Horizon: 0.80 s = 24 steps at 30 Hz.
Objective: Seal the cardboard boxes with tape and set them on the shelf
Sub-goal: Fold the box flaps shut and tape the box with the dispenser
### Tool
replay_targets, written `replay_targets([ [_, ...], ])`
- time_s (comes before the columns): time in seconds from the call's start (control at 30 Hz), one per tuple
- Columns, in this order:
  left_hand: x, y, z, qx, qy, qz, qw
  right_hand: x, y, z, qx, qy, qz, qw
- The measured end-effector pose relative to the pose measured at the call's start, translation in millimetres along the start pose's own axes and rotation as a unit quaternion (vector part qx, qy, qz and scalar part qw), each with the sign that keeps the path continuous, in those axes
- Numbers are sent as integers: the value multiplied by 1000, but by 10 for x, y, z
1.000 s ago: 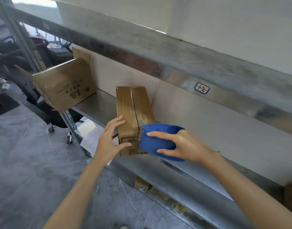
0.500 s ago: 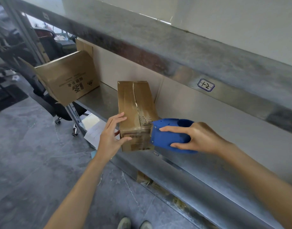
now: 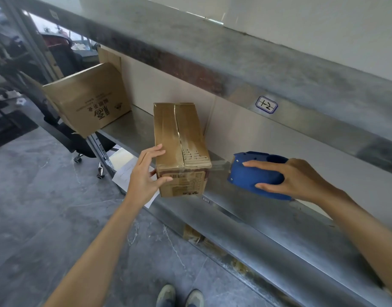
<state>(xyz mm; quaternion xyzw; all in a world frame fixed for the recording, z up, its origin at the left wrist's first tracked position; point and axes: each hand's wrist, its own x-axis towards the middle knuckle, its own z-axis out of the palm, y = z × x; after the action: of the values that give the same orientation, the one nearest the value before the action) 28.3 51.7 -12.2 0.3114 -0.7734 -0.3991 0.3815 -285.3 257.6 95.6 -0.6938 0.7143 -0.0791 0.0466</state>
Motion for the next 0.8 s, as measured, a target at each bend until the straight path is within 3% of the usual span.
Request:
replay_targets([
  [0.33, -15, 10, -15, -8, -7, 4, 1000, 152, -267, 87, -57, 19, 64, 996],
  [0.8, -17, -41, -27, 0, -6, -5, 1000, 432, -782, 380, -132, 64, 49, 988],
])
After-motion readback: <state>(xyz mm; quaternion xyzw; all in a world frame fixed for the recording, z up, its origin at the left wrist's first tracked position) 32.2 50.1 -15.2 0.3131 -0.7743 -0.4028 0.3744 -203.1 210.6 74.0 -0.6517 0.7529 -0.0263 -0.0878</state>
